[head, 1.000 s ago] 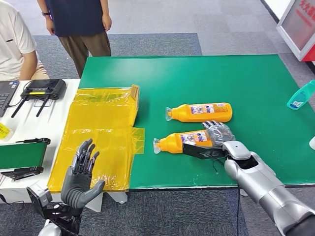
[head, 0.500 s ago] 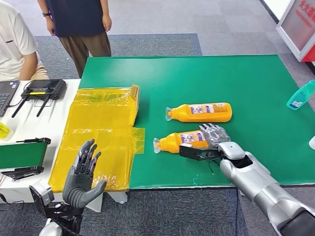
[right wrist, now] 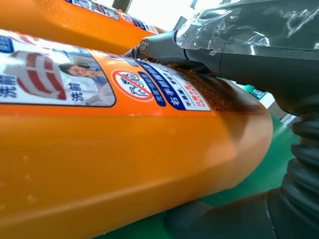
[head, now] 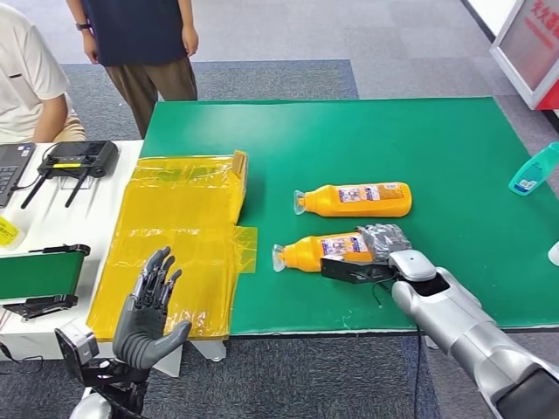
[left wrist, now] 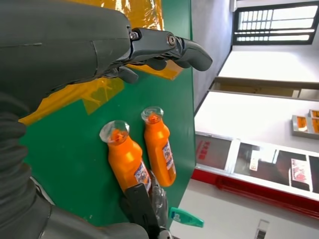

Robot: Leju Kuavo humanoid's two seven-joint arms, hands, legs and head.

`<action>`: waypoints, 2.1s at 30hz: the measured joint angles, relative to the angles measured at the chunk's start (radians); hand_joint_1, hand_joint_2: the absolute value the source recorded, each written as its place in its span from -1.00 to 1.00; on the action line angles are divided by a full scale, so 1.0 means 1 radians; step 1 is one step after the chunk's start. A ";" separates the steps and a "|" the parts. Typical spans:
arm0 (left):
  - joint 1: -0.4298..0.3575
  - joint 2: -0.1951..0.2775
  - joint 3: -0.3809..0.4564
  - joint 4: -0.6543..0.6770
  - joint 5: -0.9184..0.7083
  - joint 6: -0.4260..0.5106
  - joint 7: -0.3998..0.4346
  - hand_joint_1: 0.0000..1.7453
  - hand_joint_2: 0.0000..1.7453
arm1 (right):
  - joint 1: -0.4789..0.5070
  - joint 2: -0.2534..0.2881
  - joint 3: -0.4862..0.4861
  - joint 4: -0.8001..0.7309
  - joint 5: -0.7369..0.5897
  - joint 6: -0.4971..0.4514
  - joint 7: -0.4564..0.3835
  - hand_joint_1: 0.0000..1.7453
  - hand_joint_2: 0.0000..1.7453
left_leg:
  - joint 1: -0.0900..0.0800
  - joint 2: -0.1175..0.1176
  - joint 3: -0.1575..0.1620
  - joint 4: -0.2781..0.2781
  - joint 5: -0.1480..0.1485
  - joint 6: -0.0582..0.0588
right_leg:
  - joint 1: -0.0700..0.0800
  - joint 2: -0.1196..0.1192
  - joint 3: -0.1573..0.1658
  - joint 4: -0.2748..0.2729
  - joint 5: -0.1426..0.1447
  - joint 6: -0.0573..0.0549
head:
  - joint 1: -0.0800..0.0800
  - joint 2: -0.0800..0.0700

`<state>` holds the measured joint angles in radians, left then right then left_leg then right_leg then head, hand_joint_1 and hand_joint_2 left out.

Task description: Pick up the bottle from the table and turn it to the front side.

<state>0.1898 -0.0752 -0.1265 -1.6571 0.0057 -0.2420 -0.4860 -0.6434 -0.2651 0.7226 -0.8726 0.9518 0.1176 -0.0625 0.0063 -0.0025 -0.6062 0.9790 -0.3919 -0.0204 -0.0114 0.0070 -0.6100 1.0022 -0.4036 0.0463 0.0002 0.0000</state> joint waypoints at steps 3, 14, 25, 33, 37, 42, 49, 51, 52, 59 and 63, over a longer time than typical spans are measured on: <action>0.000 0.002 0.000 0.000 0.000 0.000 0.000 -1.00 1.00 | -0.001 0.000 0.001 0.001 -0.010 -0.007 -0.002 1.00 1.00 | 0.000 0.000 0.000 0.000 0.000 0.000 | 0.000 0.000 0.000 0.000 0.000 0.000 | 0.000 0.000; 0.017 0.005 0.000 0.000 -0.005 0.011 -0.013 -1.00 1.00 | 0.144 0.007 -0.099 -0.172 -0.232 -0.117 -0.099 1.00 1.00 | 0.000 -0.001 -0.001 0.000 -0.001 0.000 | 0.000 -0.001 0.000 0.000 -0.001 -0.001 | 0.000 0.000; 0.019 0.010 -0.041 -0.015 0.002 0.064 -0.036 -1.00 1.00 | 0.557 0.165 -0.351 -0.658 -0.591 -0.186 -0.350 1.00 1.00 | 0.001 -0.002 -0.002 0.000 -0.004 -0.001 | 0.001 -0.002 -0.001 0.000 -0.006 -0.002 | 0.000 0.000; 0.003 0.004 -0.099 -0.016 -0.010 0.086 -0.020 -1.00 1.00 | 0.699 0.271 -0.363 -0.752 -0.561 -0.246 -0.393 1.00 1.00 | 0.001 -0.002 -0.001 0.000 -0.005 -0.001 | 0.001 -0.002 -0.001 0.000 -0.006 -0.002 | 0.000 0.000; 0.001 0.002 -0.109 -0.016 -0.011 0.086 -0.020 -1.00 1.00 | 0.718 0.289 -0.363 -0.764 -0.558 -0.248 -0.394 1.00 1.00 | 0.001 -0.001 -0.001 0.000 -0.004 -0.001 | 0.001 -0.002 -0.001 0.000 -0.006 -0.002 | 0.000 0.000; -0.003 0.002 -0.129 -0.016 -0.030 0.088 -0.008 -1.00 1.00 | 0.731 0.305 -0.350 -0.765 -0.488 -0.283 -0.393 1.00 1.00 | 0.001 -0.001 -0.001 0.000 -0.004 -0.001 | 0.001 -0.002 -0.001 0.000 -0.006 -0.002 | 0.000 0.000; -0.050 -0.001 -0.268 -0.005 -0.109 0.116 0.028 -1.00 1.00 | 0.733 0.321 -0.203 -0.675 -0.360 -0.398 -0.379 1.00 1.00 | 0.001 -0.001 -0.001 0.000 -0.005 -0.001 | 0.001 -0.002 -0.001 0.000 -0.006 -0.002 | 0.000 0.000; -0.068 -0.002 -0.303 0.003 -0.110 0.120 0.034 -1.00 1.00 | 0.723 0.319 -0.167 -0.642 -0.334 -0.423 -0.368 1.00 1.00 | 0.001 -0.001 -0.001 0.000 -0.005 -0.001 | 0.001 -0.002 -0.001 0.000 -0.006 -0.002 | 0.000 0.000; -0.075 -0.003 -0.316 0.008 -0.110 0.122 0.037 -1.00 1.00 | 0.716 0.317 -0.151 -0.624 -0.320 -0.436 -0.362 1.00 1.00 | 0.001 -0.001 -0.001 0.000 -0.005 -0.001 | 0.001 -0.002 -0.001 0.000 -0.006 -0.002 | 0.000 0.000; -0.097 -0.002 -0.358 0.039 -0.108 0.128 0.045 -1.00 1.00 | 0.678 0.286 -0.070 -0.524 -0.291 -0.493 -0.346 1.00 1.00 | 0.001 -0.001 -0.001 0.000 -0.005 -0.001 | 0.001 -0.001 -0.001 0.000 -0.006 -0.002 | 0.000 0.000; -0.107 0.003 -0.370 0.051 -0.113 0.134 0.045 0.52 1.00 | 0.668 0.275 -0.045 -0.493 -0.307 -0.499 -0.339 1.00 1.00 | 0.001 -0.001 -0.001 0.000 -0.005 -0.001 | 0.001 -0.001 -0.001 0.000 -0.006 -0.002 | 0.000 0.000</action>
<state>0.0831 -0.0724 -0.4960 -1.6065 -0.1076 -0.1081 -0.4406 0.0248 0.0096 0.6780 -1.3659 0.6452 -0.3816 -0.4015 0.0068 -0.0034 -0.6070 0.9789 -0.3964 -0.0215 -0.0105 0.0057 -0.6115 1.0021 -0.4096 0.0445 0.0000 0.0000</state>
